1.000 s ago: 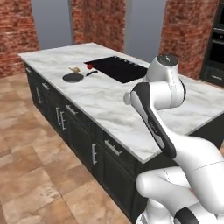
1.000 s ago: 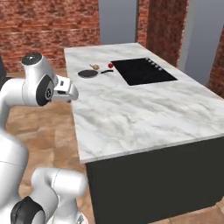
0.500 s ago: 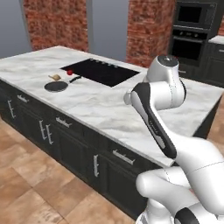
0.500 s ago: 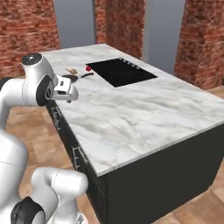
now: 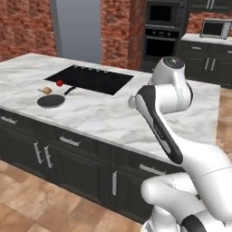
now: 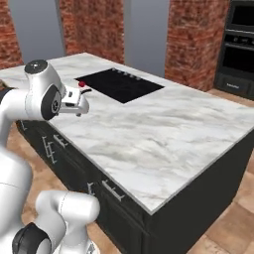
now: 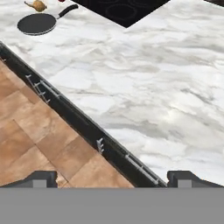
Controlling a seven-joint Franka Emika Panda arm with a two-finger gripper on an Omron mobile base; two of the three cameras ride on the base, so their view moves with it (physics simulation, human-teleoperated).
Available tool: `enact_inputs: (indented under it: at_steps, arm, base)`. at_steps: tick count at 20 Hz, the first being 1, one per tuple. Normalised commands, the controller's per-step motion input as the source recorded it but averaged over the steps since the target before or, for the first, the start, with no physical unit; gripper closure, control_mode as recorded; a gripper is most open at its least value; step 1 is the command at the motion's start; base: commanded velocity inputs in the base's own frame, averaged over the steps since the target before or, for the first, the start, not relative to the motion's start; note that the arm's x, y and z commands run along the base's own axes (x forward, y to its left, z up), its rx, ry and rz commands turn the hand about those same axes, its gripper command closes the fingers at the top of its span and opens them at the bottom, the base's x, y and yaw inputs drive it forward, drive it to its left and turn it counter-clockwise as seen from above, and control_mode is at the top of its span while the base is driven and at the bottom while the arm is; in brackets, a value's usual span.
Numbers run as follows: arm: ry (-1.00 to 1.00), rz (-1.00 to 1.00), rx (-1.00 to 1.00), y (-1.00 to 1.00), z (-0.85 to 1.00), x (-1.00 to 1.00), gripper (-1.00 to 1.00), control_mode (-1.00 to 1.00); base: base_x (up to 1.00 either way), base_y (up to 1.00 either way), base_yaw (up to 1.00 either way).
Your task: Place the pan on the center burner on the stove. Then place the tomato and the onion in the pan and turn on the center burner.
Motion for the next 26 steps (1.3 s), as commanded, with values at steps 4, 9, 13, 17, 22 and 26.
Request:
enact_inputs:
  at_steps: [4, 9, 13, 17, 22, 26]
  arm:
    - [0.00, 0.00, 0.00, 0.00, 0.00, 0.00, -1.00, 1.00]
    - [0.00, 0.00, 0.00, 0.00, 0.00, 0.00, -1.00, 1.00]
    - [0.00, 0.00, 0.00, 0.00, 0.00, 0.00, -1.00, 1.00]
    - [0.00, 0.00, 0.00, 0.00, 0.00, 0.00, -1.00, 1.00]
    - [0.00, 0.00, 0.00, 0.00, 0.00, 0.00, -1.00, 1.00]
    - [0.00, 0.00, 0.00, 0.00, 0.00, 0.00, -1.00, 1.00]
  base:
    - [0.11, 0.91, -0.41]
    - [0.09, 0.90, -0.40]
    - [0.16, 0.85, -0.39]
    - [0.18, 0.75, -0.34]
    - [0.02, 0.68, -0.27]
    - [0.00, 0.66, -0.23]
